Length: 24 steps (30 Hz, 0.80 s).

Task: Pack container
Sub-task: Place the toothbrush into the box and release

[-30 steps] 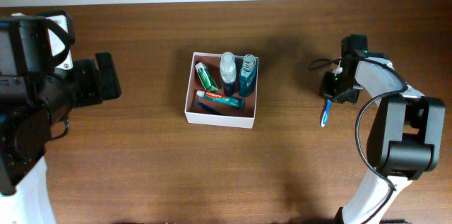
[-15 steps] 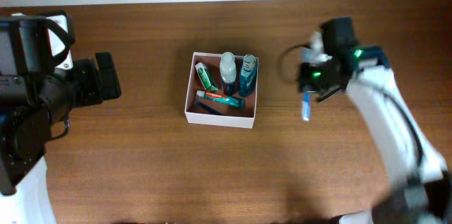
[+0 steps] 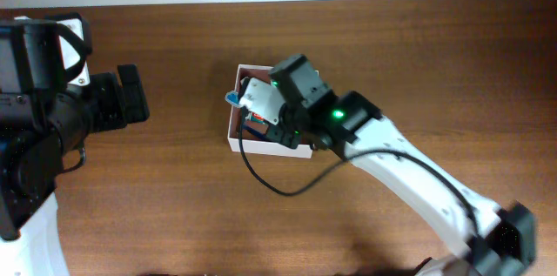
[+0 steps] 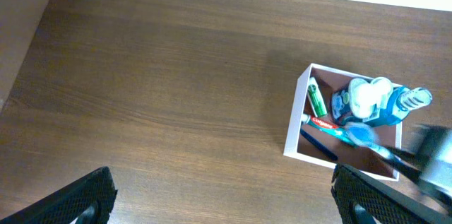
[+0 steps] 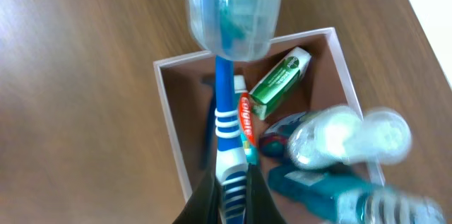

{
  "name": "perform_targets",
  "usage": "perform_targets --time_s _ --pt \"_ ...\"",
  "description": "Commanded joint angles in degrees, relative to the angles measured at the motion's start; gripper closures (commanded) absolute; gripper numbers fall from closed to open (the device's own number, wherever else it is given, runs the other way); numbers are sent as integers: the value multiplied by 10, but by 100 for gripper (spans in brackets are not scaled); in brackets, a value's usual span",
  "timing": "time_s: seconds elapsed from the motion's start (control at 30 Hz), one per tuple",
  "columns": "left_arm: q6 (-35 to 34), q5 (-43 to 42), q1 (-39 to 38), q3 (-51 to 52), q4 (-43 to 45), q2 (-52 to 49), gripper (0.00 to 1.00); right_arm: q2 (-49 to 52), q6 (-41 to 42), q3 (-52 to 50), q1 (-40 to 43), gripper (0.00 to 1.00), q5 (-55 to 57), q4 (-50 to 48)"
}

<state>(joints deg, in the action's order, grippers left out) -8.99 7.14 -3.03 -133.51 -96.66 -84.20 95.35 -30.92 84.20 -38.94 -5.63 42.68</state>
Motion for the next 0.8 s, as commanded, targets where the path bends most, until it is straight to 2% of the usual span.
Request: perform_targets --time_s 0.0,0.13,0.17,0.2,0.33,0.37,0.43,0.77 --pt "1 4 2 -4 0 7 1 47 -120 -4 12 96 20 -19" --pt "1 4 2 -4 0 7 1 78 -126 -4 29 96 18 -40" --pt "1 4 2 -4 0 7 1 80 -125 -4 31 86 17 -39" --pt "1 4 2 -4 0 7 1 80 -122 -4 31 69 17 -38" --pt "1 4 2 -4 0 7 0 64 -96 -1 23 40 18 -27" --pt "1 4 2 -4 0 7 1 56 -74 2 20 36 18 -23" --pt "1 4 2 -4 0 7 1 34 -17 11 13 1 18 -8" --pt "1 4 2 -4 0 7 1 -115 322 69 6 1 3 118"
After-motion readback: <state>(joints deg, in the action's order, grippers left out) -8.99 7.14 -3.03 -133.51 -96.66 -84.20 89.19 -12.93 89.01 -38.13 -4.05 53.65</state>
